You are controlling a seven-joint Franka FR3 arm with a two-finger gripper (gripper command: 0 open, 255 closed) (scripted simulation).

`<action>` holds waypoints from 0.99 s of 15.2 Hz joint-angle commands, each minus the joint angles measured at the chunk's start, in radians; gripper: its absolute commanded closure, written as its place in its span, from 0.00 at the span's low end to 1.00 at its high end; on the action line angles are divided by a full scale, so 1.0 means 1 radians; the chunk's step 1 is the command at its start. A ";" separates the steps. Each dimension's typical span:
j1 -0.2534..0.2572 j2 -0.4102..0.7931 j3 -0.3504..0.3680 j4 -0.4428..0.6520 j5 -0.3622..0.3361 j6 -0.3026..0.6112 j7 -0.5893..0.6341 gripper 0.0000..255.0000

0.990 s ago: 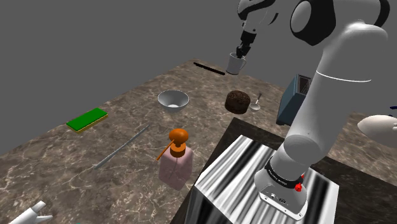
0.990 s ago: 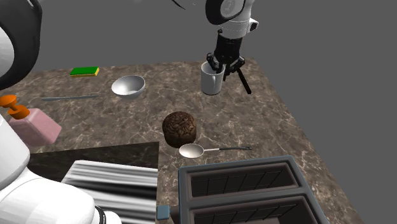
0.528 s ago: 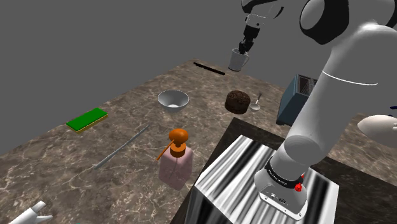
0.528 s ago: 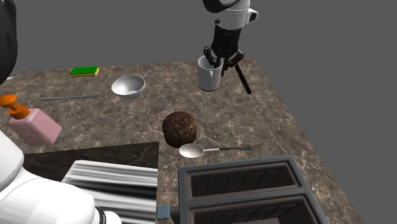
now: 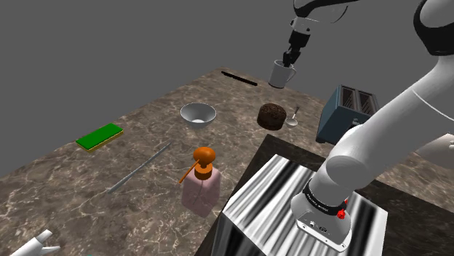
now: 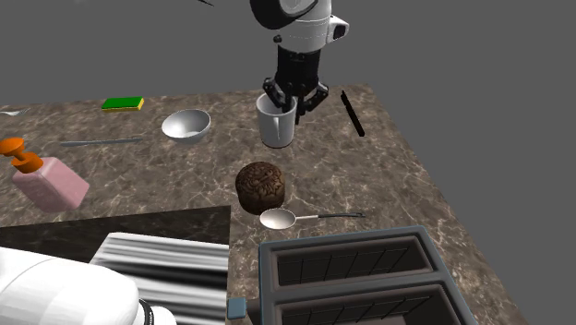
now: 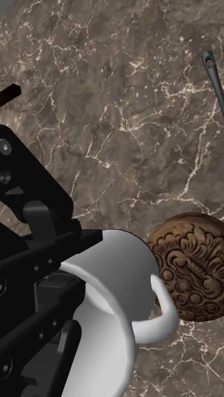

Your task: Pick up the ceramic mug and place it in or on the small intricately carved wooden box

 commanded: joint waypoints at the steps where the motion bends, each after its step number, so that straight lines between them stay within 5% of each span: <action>1: -0.013 -0.106 0.031 -0.081 -0.050 -0.014 0.042 1.00; 4: -0.042 -0.242 0.077 -0.180 -0.096 -0.044 0.089 1.00; 15: -0.049 -0.223 0.051 -0.313 -0.106 0.106 0.079 1.00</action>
